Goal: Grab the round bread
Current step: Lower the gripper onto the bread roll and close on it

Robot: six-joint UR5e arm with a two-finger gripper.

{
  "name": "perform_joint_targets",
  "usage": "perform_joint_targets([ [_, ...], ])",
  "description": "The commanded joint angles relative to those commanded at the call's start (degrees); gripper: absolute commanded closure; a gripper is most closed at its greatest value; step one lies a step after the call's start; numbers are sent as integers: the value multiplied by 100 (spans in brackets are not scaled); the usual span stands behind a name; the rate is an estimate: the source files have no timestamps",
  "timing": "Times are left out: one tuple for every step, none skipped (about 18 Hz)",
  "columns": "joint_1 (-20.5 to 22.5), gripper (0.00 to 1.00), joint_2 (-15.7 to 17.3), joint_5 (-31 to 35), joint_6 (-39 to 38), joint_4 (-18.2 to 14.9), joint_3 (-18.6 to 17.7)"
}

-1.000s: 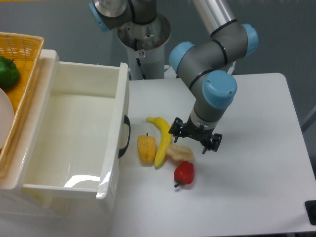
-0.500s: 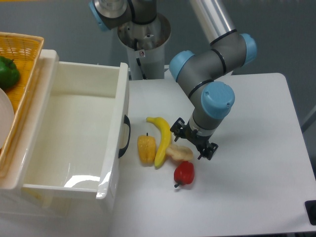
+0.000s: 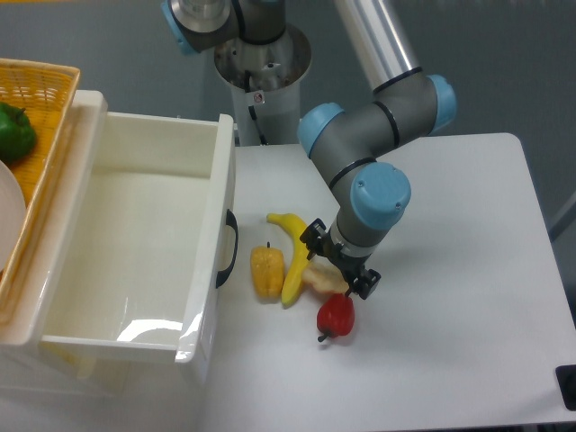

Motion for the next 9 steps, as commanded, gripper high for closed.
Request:
perform_joint_targets([
  [0, 0, -9, -9, 0, 0, 0],
  [-9, 0, -9, 0, 0, 0, -9],
  [-9, 1, -18, 0, 0, 0, -9],
  [-18, 3, -35, -9, 0, 0, -9],
  [-18, 4, -35, -9, 0, 0, -9],
  [-44, 7, -35, -9, 9, 0, -9],
  [-44, 11, -35, 0, 9, -9, -9],
  [-44, 17, -35, -9, 9, 0, -9],
  [-44, 25, -35, 0, 9, -9, -9],
])
